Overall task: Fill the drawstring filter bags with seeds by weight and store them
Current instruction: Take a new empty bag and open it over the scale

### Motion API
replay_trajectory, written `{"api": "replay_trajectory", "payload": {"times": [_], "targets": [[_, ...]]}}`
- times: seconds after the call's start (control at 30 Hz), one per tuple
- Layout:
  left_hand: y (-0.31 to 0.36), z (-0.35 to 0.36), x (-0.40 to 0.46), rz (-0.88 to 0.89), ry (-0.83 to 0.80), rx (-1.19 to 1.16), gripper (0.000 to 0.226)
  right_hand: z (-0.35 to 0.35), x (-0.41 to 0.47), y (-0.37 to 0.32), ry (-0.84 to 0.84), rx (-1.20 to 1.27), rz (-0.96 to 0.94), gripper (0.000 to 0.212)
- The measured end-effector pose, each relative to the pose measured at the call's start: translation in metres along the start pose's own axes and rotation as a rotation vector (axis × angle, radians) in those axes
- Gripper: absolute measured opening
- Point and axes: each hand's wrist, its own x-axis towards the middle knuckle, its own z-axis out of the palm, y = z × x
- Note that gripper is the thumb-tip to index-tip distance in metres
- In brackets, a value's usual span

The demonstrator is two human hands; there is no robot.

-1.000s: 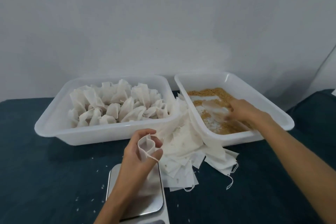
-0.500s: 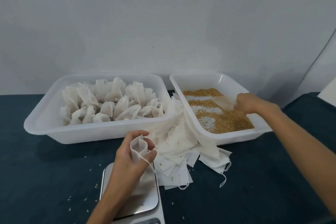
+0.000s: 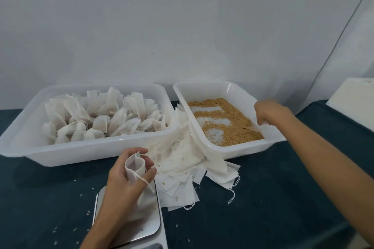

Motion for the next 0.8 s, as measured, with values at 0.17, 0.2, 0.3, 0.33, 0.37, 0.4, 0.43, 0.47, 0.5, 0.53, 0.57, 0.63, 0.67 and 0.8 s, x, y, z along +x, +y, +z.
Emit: {"api": "replay_trajectory", "payload": {"times": [0.17,0.2,0.3,0.33,0.37,0.4,0.43,0.47,0.5,0.53,0.57,0.63,0.67,0.8], "targets": [[-0.005,0.001,0.001,-0.002,0.001,-0.006,0.041,0.017,0.024,-0.015,0.058,0.106,0.017,0.018],[-0.006,0.001,0.001,-0.001,-0.004,-0.003,0.042,0.021,0.029,-0.018,0.064,0.107,0.017,0.023],[-0.006,0.002,0.001,0.004,-0.015,0.02,0.041,0.034,0.043,-0.024,0.106,0.13,0.033,0.031],[-0.006,0.003,0.001,0.007,-0.015,0.026,0.041,0.038,0.047,-0.024,0.137,0.157,0.039,0.03],[-0.006,0.003,0.001,0.008,-0.015,0.031,0.041,0.042,0.051,-0.024,0.165,0.198,0.044,0.029],[-0.007,0.003,0.001,0.008,-0.016,0.033,0.041,0.045,0.055,-0.024,0.185,0.244,0.047,0.028],[-0.007,0.002,0.001,0.006,-0.017,0.033,0.041,0.047,0.058,-0.025,0.197,0.285,0.045,0.027],[-0.008,0.002,0.001,0.002,-0.016,0.029,0.041,0.05,0.06,-0.025,0.204,0.319,0.041,0.028],[-0.009,0.002,0.001,0.0,-0.014,0.022,0.042,0.052,0.061,-0.025,0.21,0.348,0.039,0.028],[-0.01,0.002,0.001,0.0,-0.011,0.015,0.043,0.053,0.061,-0.025,0.217,0.374,0.04,0.027],[-0.011,0.001,0.002,0.001,-0.01,0.01,0.044,0.055,0.061,-0.025,0.225,0.398,0.044,0.025],[-0.011,0.001,0.001,0.006,-0.01,0.007,0.043,0.058,0.059,-0.024,0.242,0.435,0.052,0.025],[-0.012,0.0,0.002,0.01,-0.009,0.003,0.042,0.059,0.058,-0.023,0.249,0.445,0.052,0.025],[-0.01,0.0,0.001,0.007,0.001,-0.025,0.039,0.065,0.049,-0.02,0.31,0.503,0.027,0.03]]}}
